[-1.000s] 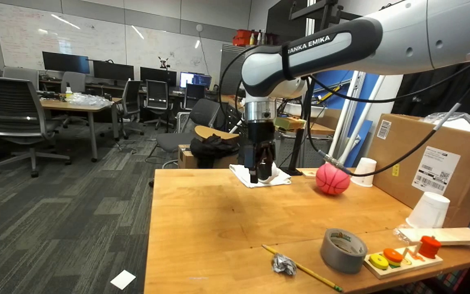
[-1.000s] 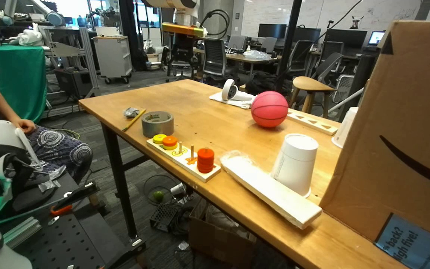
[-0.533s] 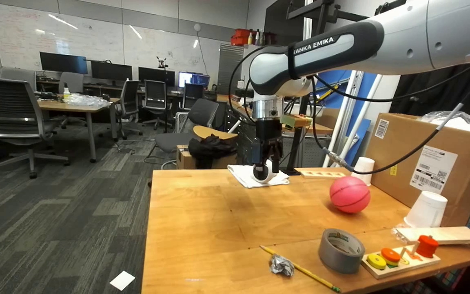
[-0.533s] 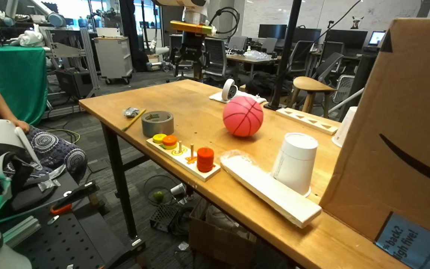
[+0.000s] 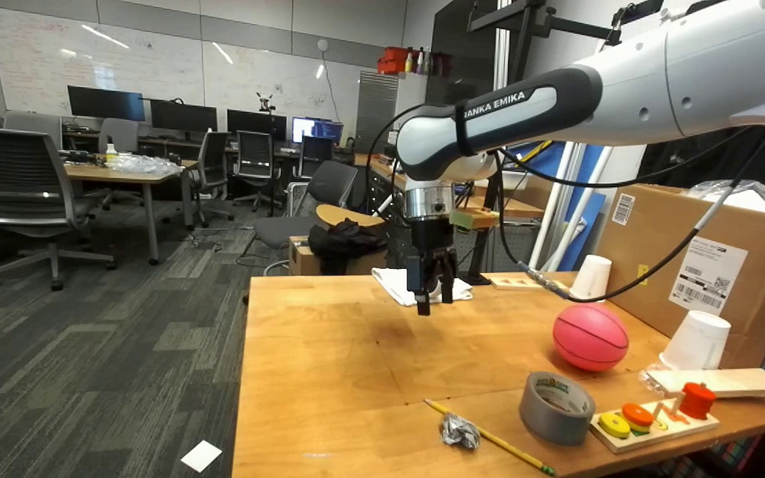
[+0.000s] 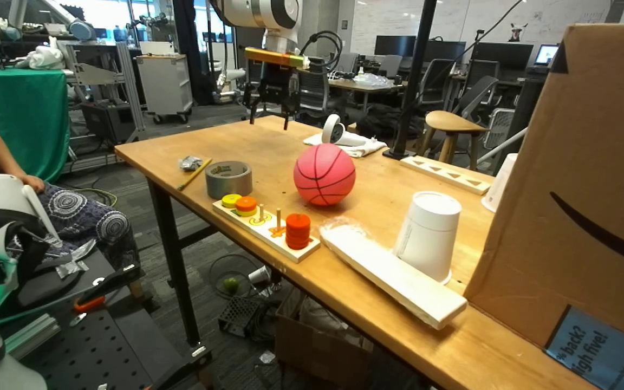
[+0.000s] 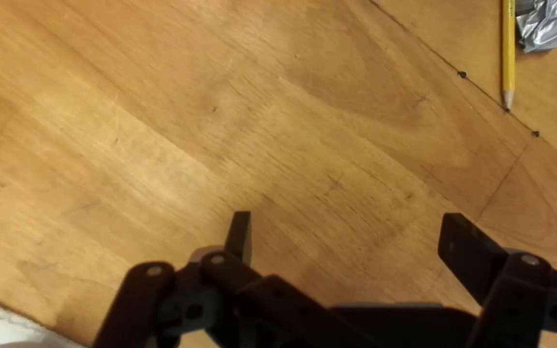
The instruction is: Move the ball on the table
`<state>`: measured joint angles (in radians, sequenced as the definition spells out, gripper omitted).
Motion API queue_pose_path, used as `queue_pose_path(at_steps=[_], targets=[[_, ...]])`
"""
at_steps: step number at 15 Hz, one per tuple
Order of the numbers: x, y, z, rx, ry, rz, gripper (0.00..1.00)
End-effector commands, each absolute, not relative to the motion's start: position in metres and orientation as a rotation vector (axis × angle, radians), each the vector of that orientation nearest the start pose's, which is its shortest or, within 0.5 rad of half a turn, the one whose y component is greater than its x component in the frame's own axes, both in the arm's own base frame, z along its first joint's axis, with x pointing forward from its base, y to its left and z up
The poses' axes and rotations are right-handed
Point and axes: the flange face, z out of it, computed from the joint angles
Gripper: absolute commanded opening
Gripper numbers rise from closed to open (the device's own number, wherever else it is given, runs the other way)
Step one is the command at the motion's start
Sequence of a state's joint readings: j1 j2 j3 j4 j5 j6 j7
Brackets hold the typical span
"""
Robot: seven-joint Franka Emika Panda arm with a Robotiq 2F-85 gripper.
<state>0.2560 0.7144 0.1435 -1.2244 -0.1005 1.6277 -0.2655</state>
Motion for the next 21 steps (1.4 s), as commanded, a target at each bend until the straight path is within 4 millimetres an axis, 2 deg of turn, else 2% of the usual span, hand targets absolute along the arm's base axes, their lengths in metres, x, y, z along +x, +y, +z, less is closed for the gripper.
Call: queue_pose_path(at_steps=[1, 6, 12, 16, 21], targets=[[0.675, 0.235, 0.315, -2.947, -0.974, 0.58, 1.0], [0.693, 0.201, 0.301, -2.972, -0.796, 0.676, 1.0], [0.718, 0.137, 0.3, -2.98, -0.634, 0.724, 1.0], [0.733, 0.102, 0.3, -2.953, -0.537, 0.659, 1.0], [0.749, 0.082, 0.309, -2.803, -0.426, 0.478, 1.0]])
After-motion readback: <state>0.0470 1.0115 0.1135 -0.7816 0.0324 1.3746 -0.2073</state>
